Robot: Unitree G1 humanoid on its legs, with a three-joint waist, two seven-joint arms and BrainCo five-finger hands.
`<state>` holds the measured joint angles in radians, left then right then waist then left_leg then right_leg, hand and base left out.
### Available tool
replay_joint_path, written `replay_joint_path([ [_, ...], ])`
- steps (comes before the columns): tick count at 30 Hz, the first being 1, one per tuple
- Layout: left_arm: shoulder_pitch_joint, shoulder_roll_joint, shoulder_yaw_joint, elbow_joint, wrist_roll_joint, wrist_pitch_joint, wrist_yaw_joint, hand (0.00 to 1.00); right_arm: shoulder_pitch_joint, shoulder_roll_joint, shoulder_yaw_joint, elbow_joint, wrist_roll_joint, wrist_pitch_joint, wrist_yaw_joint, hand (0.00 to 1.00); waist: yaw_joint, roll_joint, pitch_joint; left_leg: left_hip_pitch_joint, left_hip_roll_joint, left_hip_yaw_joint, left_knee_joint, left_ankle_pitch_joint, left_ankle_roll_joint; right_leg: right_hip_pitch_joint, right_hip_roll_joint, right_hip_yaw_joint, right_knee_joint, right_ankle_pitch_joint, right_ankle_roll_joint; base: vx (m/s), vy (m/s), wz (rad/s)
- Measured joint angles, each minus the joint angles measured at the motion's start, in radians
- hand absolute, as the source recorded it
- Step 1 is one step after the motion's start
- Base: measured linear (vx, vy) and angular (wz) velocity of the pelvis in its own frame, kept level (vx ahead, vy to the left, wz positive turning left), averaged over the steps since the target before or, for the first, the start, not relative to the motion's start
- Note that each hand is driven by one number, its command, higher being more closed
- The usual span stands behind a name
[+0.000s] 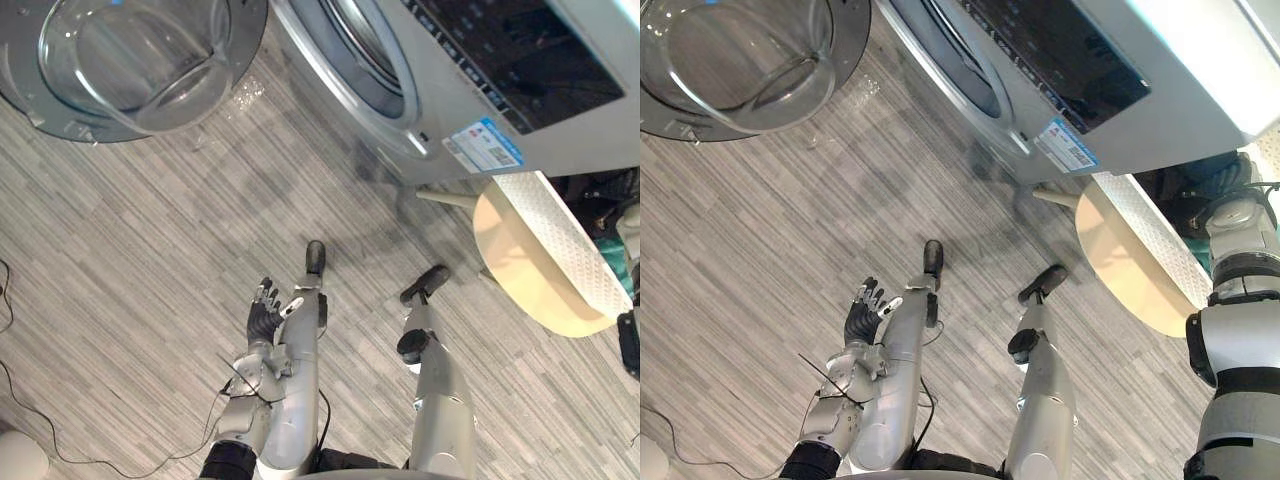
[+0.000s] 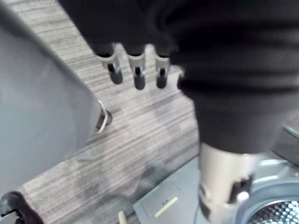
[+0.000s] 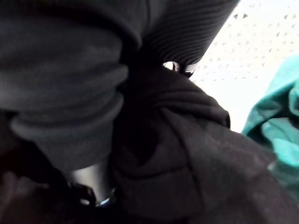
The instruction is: Pick up the laundry basket with both hands and put the clothes into the washing machine.
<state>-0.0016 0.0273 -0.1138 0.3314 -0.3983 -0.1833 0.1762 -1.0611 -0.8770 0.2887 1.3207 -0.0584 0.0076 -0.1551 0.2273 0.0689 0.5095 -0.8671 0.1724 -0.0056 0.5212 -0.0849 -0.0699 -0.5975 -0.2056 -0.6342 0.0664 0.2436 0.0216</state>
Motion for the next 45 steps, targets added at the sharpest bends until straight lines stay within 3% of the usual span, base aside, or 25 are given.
replay_joint_path([
  [3,0.0,-0.009,0.011,-0.004,0.0,0.0,0.003,0.0,0.004,0.0,-0.027,0.001,0.012,0.001,-0.018,1.0,0.006,0.0,0.0,0.004,0.001,0.0,0.001,0.003,0.0,0.003,0.0,0.0,0.003,-0.001,0.001,0.0,0.0,0.0],
  [5,0.0,-0.023,0.033,-0.005,-0.001,0.001,0.005,0.0,0.013,0.01,-0.071,-0.003,0.091,-0.002,-0.028,1.0,0.007,0.0,0.0,0.01,0.002,0.0,0.001,0.004,-0.002,0.008,0.001,0.001,0.005,-0.001,0.001,0.0,0.0,0.0],
  [8,0.0,-0.037,0.048,-0.005,-0.013,0.002,0.025,0.0,0.04,0.045,-0.173,-0.012,0.3,-0.004,-0.066,1.0,0.004,0.002,-0.002,0.027,0.006,0.008,0.004,0.004,-0.002,0.019,0.001,0.007,0.012,-0.002,0.0,0.0,0.006,-0.01],
  [13,0.0,-0.043,0.079,-0.005,-0.025,0.005,0.042,0.0,0.046,0.082,-0.295,-0.095,0.547,-0.01,-0.106,1.0,-0.012,0.001,-0.003,0.055,0.032,0.029,0.022,0.004,-0.002,0.041,0.007,0.025,0.032,-0.005,-0.004,-0.01,0.005,-0.04],
  [16,-0.001,-0.039,0.082,0.006,-0.029,0.005,0.044,0.0,0.049,0.095,-0.369,-0.169,0.646,-0.037,-0.124,1.0,-0.025,-0.003,-0.005,0.101,0.038,0.044,0.02,0.001,0.0,0.073,0.005,0.042,0.043,-0.014,-0.007,-0.04,0.003,-0.02],
  [22,0.0,-0.014,0.066,0.106,-0.044,0.022,0.041,0.0,0.044,0.11,-0.484,-0.351,0.78,-0.113,-0.196,1.0,-0.054,-0.049,-0.028,0.233,0.037,0.103,-0.028,0.002,0.004,0.137,-0.01,0.088,0.067,-0.032,0.007,-0.03,-0.015,-0.04],
  [26,0.005,0.021,0.037,0.126,-0.043,0.022,0.031,0.0,0.077,0.132,-0.545,-0.477,0.786,-0.144,-0.216,1.0,-0.084,-0.071,-0.038,0.335,0.032,0.118,-0.059,0.006,-0.003,0.2,-0.028,0.101,0.107,-0.061,0.009,0.02,-0.01,0.03],
  [30,0.029,0.04,0.03,0.151,-0.041,0.034,0.015,0.0,0.222,0.201,-0.618,-0.714,0.78,-0.194,-0.214,1.0,-0.108,-0.097,-0.048,0.46,0.017,0.148,-0.11,0.009,-0.007,0.268,-0.05,0.128,0.141,-0.095,0.023,0.06,-0.01,-0.02],
  [35,0.109,0.054,0.032,0.198,0.001,0.058,-0.024,0.0,0.583,0.453,-0.681,-0.984,0.662,-0.198,-0.207,1.0,-0.153,-0.15,-0.15,0.639,-0.015,0.199,-0.24,0.019,-0.008,0.354,-0.076,0.16,0.154,-0.138,0.044,0.1,0.005,-0.07],
  [40,0.144,0.043,0.036,0.233,0.057,0.082,-0.045,0.0,0.831,0.639,-0.682,-1.122,0.578,-0.191,-0.165,1.0,-0.189,-0.148,-0.242,0.78,-0.034,0.218,-0.381,0.058,-0.013,0.439,-0.074,0.16,0.109,-0.143,0.051,0.13,0.0,-0.06],
  [45,0.14,0.005,0.039,0.241,0.065,0.091,-0.047,0.0,0.959,0.766,-0.662,-1.178,0.539,-0.179,-0.141,1.0,-0.19,-0.123,-0.316,0.852,-0.035,0.211,-0.415,0.062,-0.021,0.515,-0.07,0.139,0.09,-0.158,0.066,0.09,-0.002,0.12],
])
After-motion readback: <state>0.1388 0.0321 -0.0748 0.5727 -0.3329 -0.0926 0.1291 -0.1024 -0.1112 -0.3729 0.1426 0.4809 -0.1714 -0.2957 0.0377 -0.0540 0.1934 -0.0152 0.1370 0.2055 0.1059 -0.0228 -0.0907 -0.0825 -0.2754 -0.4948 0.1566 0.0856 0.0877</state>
